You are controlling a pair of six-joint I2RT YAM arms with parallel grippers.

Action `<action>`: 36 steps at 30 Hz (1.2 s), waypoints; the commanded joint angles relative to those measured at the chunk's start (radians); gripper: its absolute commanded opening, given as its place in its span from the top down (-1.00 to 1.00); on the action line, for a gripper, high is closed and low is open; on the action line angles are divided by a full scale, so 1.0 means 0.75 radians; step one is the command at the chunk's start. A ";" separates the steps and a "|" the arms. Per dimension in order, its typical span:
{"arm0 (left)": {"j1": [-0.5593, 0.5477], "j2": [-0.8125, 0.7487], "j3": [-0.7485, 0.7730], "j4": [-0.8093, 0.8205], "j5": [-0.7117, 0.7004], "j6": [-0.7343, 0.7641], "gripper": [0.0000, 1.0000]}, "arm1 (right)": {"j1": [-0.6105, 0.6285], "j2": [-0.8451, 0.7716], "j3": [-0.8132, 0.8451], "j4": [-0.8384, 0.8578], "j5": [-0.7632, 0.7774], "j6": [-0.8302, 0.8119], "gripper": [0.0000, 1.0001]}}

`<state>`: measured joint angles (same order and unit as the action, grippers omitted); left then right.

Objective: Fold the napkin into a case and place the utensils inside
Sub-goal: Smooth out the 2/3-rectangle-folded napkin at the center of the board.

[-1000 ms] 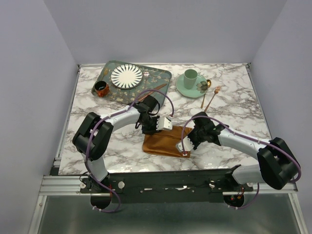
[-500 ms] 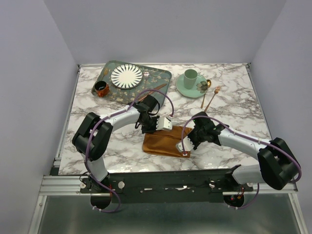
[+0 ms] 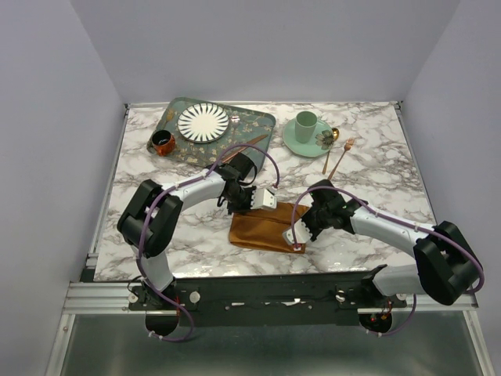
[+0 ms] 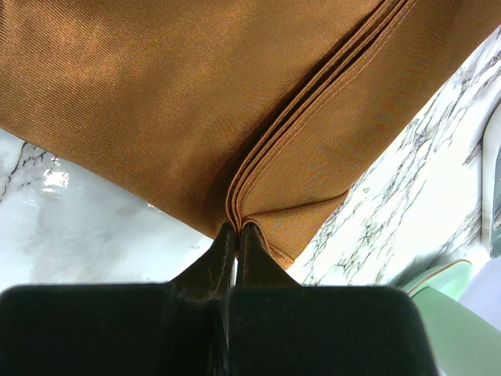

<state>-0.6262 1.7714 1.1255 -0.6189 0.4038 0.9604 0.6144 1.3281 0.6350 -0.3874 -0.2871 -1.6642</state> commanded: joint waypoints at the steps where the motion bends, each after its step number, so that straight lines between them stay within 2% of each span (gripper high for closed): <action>1: -0.006 -0.016 0.013 -0.032 0.002 0.016 1.00 | 0.001 -0.022 0.033 -0.030 -0.041 0.018 0.99; 15: -0.008 -0.155 -0.010 -0.152 0.075 -0.016 1.00 | -0.001 -0.102 0.008 -0.105 -0.079 -0.017 0.99; 32: -0.024 -0.024 -0.044 -0.142 0.063 -0.082 1.00 | 0.017 0.131 0.021 -0.097 -0.008 -0.088 0.99; 35: -0.012 -0.024 -0.040 -0.154 0.097 -0.133 0.77 | 0.017 0.158 0.037 -0.089 0.002 -0.098 0.99; 36: -0.004 -0.044 -0.032 -0.165 0.120 -0.149 0.59 | 0.019 0.164 0.041 -0.089 0.004 -0.100 0.99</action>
<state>-0.6426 1.7466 1.1027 -0.7078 0.4358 0.9001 0.6220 1.4025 0.6613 -0.4294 -0.3176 -1.7180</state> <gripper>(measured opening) 0.079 0.018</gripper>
